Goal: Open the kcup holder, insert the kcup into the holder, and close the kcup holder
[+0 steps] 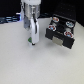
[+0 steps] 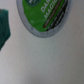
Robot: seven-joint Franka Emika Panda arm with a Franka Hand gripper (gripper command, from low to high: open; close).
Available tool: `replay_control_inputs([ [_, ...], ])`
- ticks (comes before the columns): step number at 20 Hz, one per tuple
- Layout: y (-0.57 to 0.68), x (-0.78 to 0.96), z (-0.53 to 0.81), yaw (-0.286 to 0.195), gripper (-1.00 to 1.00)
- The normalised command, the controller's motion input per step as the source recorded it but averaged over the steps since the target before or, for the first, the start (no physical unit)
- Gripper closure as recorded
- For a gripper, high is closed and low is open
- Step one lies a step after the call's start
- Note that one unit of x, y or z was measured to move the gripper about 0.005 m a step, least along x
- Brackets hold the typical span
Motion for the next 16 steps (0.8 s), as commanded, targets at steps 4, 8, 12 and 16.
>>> replay_control_inputs([
  [4, -0.22, 0.11, -0.27, -0.228, -1.0],
  [8, -0.19, 0.06, -0.29, -0.187, -1.0],
  [12, -0.02, 0.0, -0.1, -0.091, 1.0],
  [16, 0.03, 0.0, 0.0, -0.01, -1.0],
])
